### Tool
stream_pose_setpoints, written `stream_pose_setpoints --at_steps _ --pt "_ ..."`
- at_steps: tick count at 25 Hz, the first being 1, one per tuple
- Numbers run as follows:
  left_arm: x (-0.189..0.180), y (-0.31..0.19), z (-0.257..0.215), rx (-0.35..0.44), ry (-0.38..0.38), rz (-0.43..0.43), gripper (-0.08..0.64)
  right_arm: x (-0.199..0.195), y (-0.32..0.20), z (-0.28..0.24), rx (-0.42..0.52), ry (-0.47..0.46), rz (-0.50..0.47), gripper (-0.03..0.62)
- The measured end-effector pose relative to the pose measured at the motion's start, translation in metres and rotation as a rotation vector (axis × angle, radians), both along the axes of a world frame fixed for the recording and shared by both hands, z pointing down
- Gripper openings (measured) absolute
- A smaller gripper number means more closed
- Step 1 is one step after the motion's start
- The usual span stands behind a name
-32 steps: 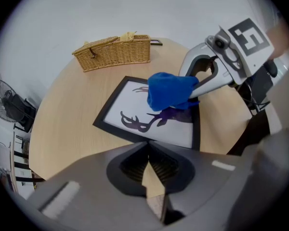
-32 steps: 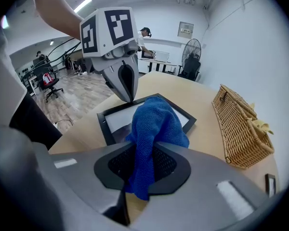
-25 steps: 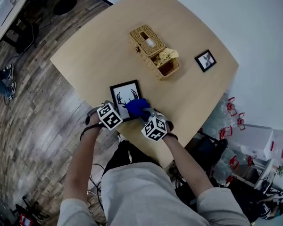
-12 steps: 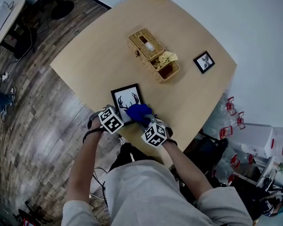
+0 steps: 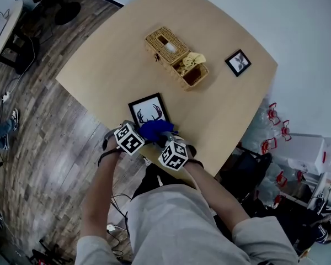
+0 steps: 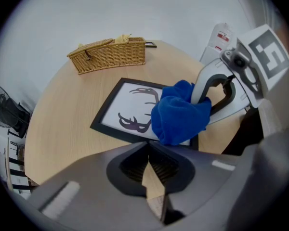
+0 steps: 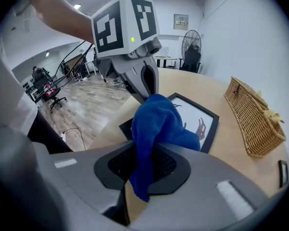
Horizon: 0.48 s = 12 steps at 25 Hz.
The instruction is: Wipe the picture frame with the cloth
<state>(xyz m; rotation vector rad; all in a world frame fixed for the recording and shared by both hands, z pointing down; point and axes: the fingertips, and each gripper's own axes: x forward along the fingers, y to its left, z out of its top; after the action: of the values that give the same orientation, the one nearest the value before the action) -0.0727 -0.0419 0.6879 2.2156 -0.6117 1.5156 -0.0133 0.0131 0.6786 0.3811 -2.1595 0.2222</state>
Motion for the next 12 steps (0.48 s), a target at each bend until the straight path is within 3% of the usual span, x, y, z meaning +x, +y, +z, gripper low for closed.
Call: stream_pose_setpoints --at_steps 12 --pt "0.0009 0.0005 0.0013 0.018 -0.004 0.006 0.054 -0.0012 -0.0044 0.0026 -0.066 0.012 -0.038 0.057"
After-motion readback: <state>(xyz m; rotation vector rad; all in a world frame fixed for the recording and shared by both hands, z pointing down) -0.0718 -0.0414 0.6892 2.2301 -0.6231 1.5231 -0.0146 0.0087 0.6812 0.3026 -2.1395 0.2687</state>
